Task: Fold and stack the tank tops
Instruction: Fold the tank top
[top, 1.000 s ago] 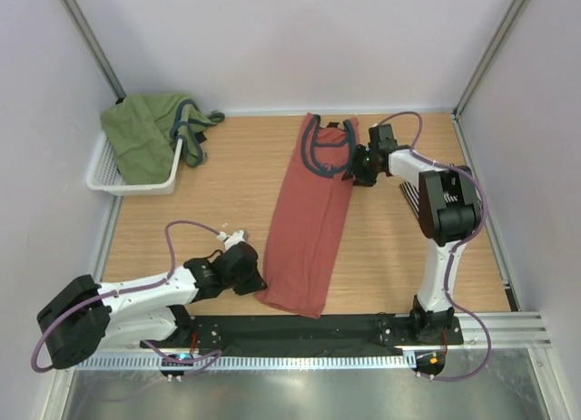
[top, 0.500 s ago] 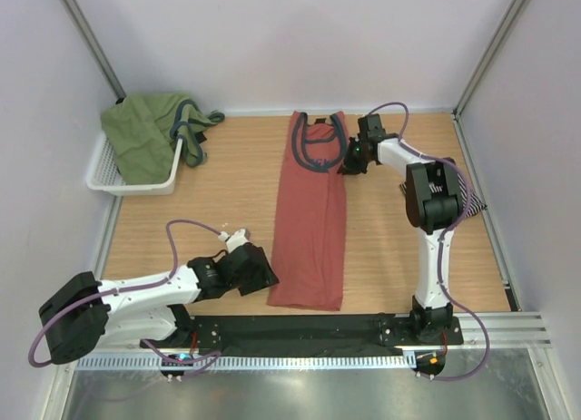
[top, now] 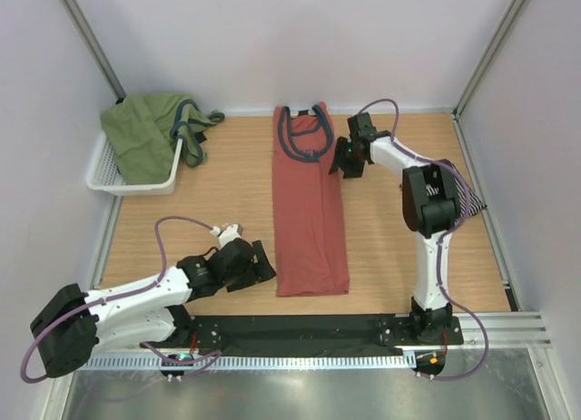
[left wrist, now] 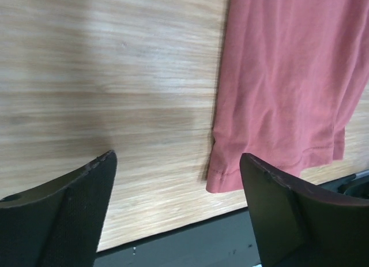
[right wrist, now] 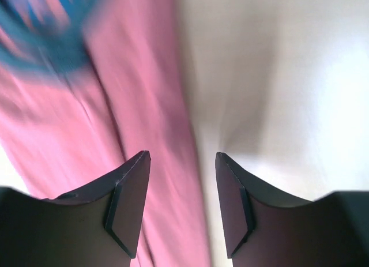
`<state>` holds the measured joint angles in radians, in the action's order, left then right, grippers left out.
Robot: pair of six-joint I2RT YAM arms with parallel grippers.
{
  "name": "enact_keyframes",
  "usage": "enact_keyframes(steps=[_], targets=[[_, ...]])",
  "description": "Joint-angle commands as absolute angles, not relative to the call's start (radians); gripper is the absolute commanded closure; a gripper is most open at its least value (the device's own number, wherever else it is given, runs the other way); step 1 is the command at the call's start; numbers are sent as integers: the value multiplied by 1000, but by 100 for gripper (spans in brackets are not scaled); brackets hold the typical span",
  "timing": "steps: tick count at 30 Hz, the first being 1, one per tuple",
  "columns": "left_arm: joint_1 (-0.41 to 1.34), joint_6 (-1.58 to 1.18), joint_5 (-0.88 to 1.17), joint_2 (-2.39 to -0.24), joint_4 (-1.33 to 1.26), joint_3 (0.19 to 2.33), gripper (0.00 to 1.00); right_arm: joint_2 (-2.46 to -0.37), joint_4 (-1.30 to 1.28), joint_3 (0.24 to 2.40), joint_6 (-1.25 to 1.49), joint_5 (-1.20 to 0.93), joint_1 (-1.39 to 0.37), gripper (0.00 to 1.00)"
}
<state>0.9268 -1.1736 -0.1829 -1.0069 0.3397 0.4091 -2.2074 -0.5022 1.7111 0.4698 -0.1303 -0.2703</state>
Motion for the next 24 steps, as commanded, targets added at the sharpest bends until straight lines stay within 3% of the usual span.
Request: enact_keyframes(steps=[1, 3, 8, 13, 18, 24], targets=[[922, -1120, -221, -967, 388, 400, 7, -1935, -506, 1532, 425, -55, -294, 44], [922, -1120, -218, -959, 391, 399, 0, -1771, -483, 1344, 419, -28, -333, 44], [922, -1140, -167, -931, 379, 379, 1, -1456, -486, 941, 449, -18, -420, 45], [949, -1169, -140, -896, 367, 361, 17, -1174, -532, 660, 590, -49, -546, 48], [1018, -1210, -167, -887, 364, 370, 19, -987, -594, 551, 744, -11, -733, 46], [1064, -1239, -175, -934, 312, 387, 21, -1034, -592, 512, 856, 61, -880, 52]])
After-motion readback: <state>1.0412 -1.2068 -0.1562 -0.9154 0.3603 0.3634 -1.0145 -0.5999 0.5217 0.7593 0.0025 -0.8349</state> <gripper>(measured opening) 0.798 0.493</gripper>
